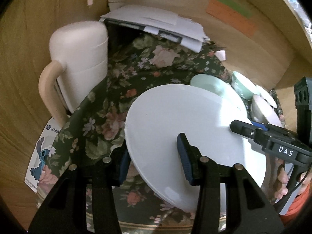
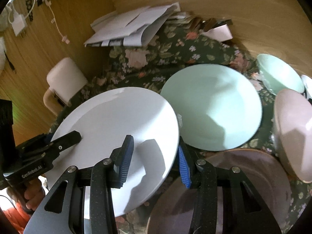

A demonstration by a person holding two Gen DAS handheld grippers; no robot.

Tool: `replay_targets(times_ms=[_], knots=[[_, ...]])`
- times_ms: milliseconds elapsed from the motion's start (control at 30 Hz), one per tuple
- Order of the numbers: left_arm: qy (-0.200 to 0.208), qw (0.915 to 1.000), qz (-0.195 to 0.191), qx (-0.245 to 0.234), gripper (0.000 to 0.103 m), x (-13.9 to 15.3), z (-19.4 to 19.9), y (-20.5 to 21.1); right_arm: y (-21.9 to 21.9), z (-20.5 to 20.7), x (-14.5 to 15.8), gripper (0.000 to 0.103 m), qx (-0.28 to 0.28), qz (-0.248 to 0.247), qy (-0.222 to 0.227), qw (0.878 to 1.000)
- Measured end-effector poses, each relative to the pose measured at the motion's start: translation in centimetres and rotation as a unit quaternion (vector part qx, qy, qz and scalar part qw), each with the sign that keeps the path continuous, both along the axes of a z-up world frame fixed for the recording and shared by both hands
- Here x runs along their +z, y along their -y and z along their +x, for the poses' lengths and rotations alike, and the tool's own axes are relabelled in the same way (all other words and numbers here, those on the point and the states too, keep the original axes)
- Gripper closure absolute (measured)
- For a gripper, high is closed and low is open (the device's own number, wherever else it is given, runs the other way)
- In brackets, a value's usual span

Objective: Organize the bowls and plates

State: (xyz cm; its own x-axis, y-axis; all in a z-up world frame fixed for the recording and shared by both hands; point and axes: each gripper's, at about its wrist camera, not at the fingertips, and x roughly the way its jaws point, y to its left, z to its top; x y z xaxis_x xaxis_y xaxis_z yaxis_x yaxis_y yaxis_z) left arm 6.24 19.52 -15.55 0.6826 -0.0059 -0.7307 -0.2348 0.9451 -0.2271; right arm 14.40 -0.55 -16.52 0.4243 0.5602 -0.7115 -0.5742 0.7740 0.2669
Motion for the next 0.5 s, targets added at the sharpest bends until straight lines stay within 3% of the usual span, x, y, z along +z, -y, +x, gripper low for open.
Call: replay_targets(times_ms=[500], knots=[[0.026, 0.9989, 0.009, -0.039, 0.058, 2.4, 0.5, 4.9, 5.9, -1.9, 2.1, 0.063, -0.045, 0.019, 0.031, 0.998]])
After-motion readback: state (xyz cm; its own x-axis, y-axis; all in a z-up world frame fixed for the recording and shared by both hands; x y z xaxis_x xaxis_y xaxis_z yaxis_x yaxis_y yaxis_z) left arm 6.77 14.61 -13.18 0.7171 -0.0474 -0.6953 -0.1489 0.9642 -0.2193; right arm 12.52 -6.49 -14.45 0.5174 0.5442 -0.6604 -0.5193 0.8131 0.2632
